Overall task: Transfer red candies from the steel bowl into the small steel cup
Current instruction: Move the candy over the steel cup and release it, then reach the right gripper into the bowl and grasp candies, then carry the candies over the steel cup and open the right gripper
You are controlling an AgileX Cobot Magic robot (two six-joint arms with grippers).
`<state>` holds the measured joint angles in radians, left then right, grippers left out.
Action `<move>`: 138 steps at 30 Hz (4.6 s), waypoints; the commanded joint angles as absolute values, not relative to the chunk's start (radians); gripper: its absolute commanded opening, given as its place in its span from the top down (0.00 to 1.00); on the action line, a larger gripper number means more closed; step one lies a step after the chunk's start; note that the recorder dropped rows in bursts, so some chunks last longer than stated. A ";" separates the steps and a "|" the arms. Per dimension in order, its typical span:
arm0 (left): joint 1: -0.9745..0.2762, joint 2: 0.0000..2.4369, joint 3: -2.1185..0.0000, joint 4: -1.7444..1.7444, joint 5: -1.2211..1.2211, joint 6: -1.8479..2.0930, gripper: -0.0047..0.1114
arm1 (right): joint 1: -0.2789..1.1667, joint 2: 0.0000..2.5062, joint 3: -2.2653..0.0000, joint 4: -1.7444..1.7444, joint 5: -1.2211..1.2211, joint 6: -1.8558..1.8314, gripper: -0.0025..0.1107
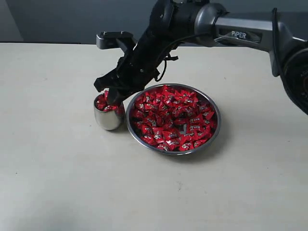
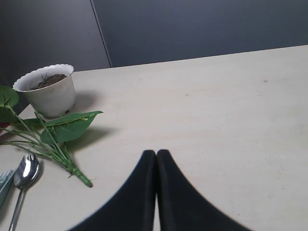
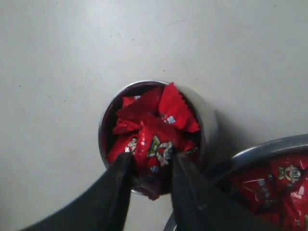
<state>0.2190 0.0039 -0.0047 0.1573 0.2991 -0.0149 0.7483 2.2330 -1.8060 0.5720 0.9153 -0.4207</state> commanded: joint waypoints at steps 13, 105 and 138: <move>0.218 0.000 0.000 0.159 0.292 -0.019 0.96 | 0.637 2.112 -1.807 0.298 1.061 -0.254 0.60; 0.218 0.000 0.000 0.159 0.293 -0.019 0.96 | 0.561 2.069 -1.401 0.597 0.794 -0.500 0.62; 0.218 0.000 0.000 0.159 0.291 -0.019 0.96 | 0.596 1.860 -1.482 0.675 0.794 -0.483 0.99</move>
